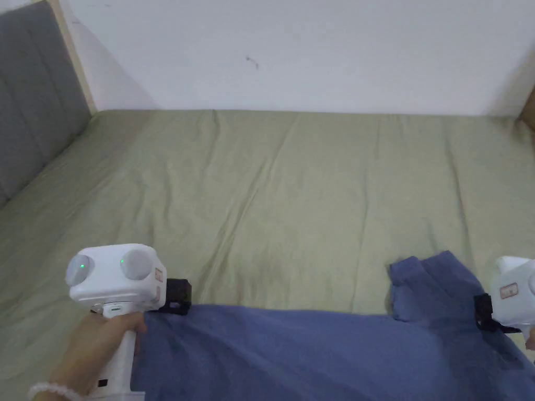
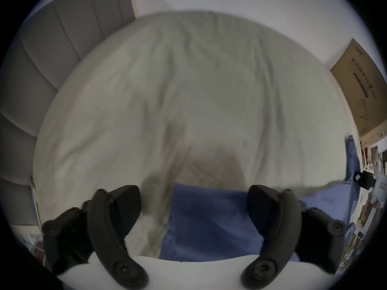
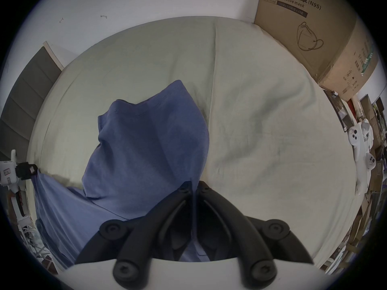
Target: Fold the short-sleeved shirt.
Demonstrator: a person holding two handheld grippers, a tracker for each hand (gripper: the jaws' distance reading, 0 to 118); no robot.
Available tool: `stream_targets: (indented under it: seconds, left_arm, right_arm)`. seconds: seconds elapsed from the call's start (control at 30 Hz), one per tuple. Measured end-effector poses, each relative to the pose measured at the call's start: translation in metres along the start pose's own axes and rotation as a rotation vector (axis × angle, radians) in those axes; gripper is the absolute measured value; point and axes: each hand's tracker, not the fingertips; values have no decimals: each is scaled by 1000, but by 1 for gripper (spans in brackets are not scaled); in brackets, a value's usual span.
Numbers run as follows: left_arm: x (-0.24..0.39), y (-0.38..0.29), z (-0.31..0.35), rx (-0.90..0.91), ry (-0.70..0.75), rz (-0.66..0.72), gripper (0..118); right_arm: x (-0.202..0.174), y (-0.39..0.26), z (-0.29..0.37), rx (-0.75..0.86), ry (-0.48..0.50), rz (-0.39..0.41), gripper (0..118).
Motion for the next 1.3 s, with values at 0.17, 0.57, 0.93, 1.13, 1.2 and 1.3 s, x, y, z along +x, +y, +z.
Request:
stream_targets:
  seconds: [0.17, 0.57, 0.93, 1.13, 1.2, 1.3]
  left_arm:
    - [15, -4, 8, 67, 68, -66, 60]
    - [17, -71, 124, 181, -16, -125, 2]
    - [-18, -224, 174, 186, 9, -160, 2]
    - [-40, -267, 145, 89, -40, -28, 20]
    - [-43, -271, 144, 69, -34, -10, 63]
    - [-40, -271, 156, 110, 80, -59, 91]
  right_arm:
    - [3, 1, 16, 23, 6, -11, 3]
    - [34, -57, 137, 148, 85, -43, 3]
    - [71, -213, 189, 96, 103, -55, 3]
    - [69, -269, 159, 36, 37, -61, 3]
    - [62, -277, 158, 50, -13, -21, 29]
    - [45, -277, 167, 75, -111, 55, 71]
